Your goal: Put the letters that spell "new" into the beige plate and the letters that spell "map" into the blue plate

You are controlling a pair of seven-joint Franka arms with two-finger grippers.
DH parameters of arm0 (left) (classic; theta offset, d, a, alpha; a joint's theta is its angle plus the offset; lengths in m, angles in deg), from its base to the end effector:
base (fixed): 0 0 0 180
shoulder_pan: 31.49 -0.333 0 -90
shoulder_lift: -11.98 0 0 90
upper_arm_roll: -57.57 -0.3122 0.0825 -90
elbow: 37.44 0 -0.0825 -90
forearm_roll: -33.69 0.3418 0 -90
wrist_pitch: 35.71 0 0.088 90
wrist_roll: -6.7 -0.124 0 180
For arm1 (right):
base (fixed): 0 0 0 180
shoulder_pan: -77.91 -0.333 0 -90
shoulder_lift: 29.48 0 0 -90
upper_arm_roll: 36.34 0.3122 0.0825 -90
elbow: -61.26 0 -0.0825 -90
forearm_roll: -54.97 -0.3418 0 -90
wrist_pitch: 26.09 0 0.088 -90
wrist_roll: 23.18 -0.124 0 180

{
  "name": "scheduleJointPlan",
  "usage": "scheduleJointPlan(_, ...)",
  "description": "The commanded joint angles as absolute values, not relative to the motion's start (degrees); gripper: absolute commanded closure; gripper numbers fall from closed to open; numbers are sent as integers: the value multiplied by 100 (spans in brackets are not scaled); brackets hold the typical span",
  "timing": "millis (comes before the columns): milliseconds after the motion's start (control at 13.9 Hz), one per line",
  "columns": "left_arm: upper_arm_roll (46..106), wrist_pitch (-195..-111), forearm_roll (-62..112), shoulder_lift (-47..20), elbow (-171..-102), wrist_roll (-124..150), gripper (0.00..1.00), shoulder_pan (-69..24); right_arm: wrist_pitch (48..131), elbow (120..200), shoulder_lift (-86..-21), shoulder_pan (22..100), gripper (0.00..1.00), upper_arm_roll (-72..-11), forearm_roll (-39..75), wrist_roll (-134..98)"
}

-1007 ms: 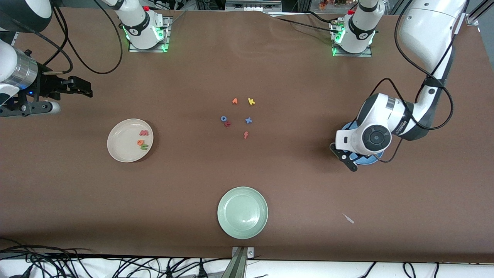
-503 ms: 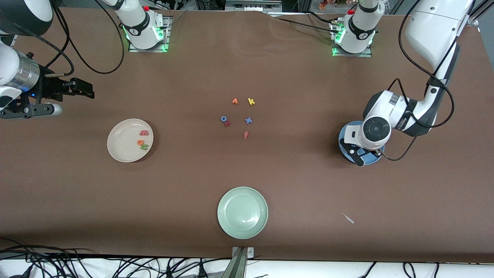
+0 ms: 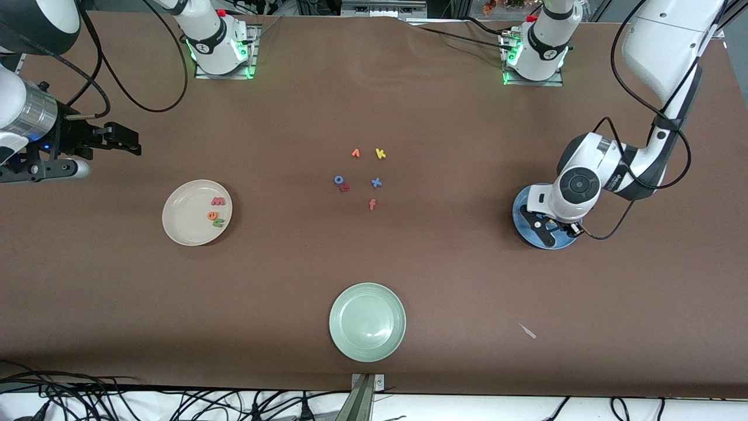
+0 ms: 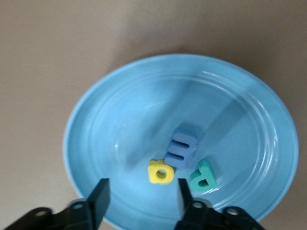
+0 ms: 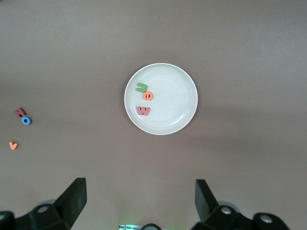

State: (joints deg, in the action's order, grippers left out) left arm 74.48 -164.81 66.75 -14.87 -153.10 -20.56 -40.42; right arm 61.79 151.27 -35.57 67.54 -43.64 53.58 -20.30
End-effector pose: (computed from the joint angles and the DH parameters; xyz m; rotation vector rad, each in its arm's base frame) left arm 0.5497 -0.0522 0.2240 -2.5247 1.3973 0.3320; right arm 0.5319 0.0349 0.5455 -3.1190 -0.1604 0.2231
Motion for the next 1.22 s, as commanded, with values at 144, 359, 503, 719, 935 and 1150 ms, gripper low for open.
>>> scheduleJointPlan(144, 7901, -15508, 5799, -965, -14995, -2011, 0, -4063, 6224, 15135, -3528, 6763, 0, -4373, 5339, -2046)
scheduleJointPlan(359, 8164, -14535, 4734, -815, -14303, -1976, 0, -4054, 6215, 15135, -3528, 6772, 0, -4381, 5339, -2046)
scheduleJointPlan(503, 8323, -13525, 4372, -824, -13608, -1635, 0, -4002, 6207, 15135, -3554, 6789, 0, -4434, 5330, -2046)
scheduleJointPlan(719, 8744, -12433, 4318, -815, -12755, -1055, 0, -4002, 6163, 15135, -3545, 6781, 0, -4425, 5321, -2054)
scheduleJointPlan(935, 8789, -11798, 3958, -588, -12173, -676, 0, -4010, 6136, 15143, -3545, 6781, 0, -4425, 5347, -2090)
scheduleJointPlan(1150, 8711, -11824, 3775, -61, -12190, -421, 0, -4019, 6127, 15144, -3545, 6781, 0, -4426, 5348, -2090)
